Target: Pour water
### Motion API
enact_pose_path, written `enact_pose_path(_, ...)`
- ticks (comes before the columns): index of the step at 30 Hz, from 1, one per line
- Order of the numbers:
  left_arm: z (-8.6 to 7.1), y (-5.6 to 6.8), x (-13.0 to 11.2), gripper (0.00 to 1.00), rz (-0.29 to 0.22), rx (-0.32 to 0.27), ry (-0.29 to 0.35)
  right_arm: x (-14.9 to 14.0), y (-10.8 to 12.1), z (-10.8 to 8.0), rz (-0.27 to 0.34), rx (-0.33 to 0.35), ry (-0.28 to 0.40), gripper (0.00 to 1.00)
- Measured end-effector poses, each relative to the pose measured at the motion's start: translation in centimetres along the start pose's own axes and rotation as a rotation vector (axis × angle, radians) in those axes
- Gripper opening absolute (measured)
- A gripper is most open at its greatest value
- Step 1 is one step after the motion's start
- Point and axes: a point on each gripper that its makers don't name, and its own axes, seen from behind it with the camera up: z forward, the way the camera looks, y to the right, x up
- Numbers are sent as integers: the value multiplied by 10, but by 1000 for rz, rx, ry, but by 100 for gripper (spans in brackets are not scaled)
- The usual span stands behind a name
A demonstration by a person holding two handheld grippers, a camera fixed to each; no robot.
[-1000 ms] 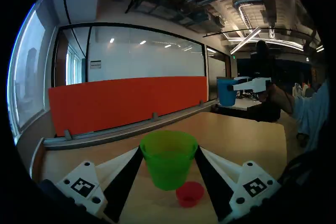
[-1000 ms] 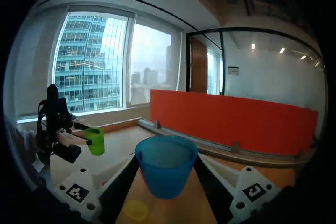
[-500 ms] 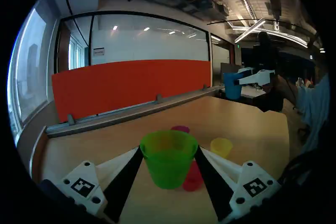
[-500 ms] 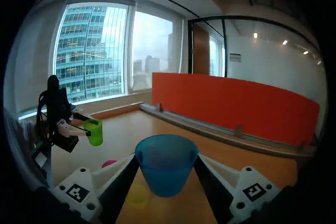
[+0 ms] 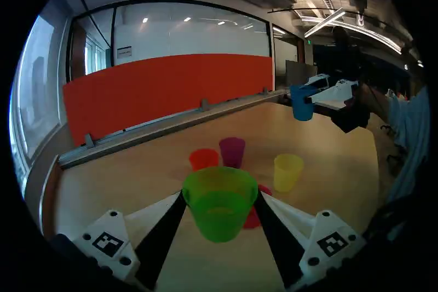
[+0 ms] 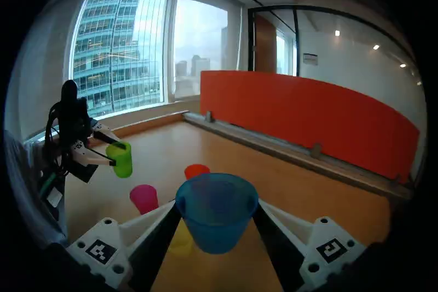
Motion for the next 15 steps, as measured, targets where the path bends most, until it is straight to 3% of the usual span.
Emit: enact_pose_path(15,10,6,-41,87,11,-25,-119,-53,2,13,21,15,-106,91)
